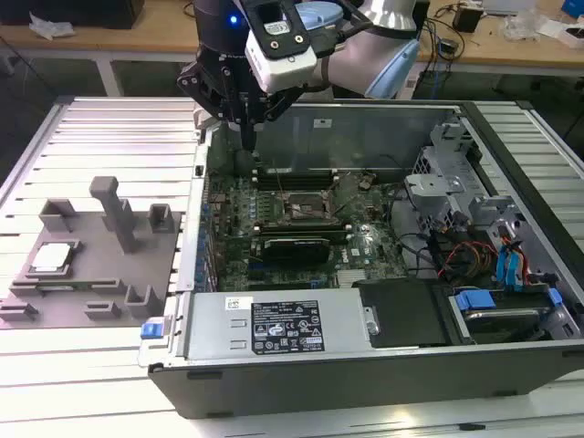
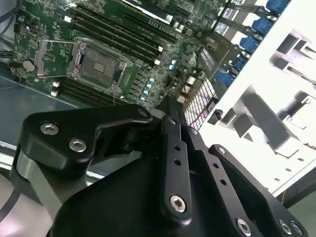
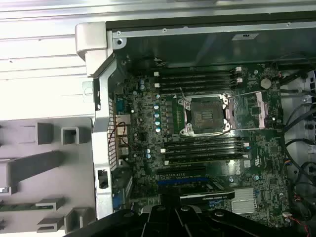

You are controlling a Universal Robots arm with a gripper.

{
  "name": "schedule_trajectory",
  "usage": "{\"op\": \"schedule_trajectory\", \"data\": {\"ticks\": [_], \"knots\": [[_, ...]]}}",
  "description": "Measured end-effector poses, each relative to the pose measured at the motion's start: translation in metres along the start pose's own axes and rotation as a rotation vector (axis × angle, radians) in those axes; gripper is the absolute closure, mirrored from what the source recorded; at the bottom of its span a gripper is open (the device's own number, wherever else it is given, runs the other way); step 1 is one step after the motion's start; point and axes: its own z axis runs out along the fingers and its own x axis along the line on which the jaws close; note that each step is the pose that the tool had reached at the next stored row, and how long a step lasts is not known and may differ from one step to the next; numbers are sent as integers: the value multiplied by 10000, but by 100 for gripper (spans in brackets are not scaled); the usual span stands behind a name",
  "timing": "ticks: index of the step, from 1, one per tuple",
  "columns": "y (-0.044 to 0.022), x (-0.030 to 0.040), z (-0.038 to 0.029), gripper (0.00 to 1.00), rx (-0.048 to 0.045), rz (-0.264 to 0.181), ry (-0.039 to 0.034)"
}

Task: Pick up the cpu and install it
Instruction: 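Reach for the cpu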

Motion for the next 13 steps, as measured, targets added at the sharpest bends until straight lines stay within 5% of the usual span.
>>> {"op": "schedule_trajectory", "data": {"ticks": [13], "knots": [[-4, 47, -1, 89, 0, 0, -1]]}}
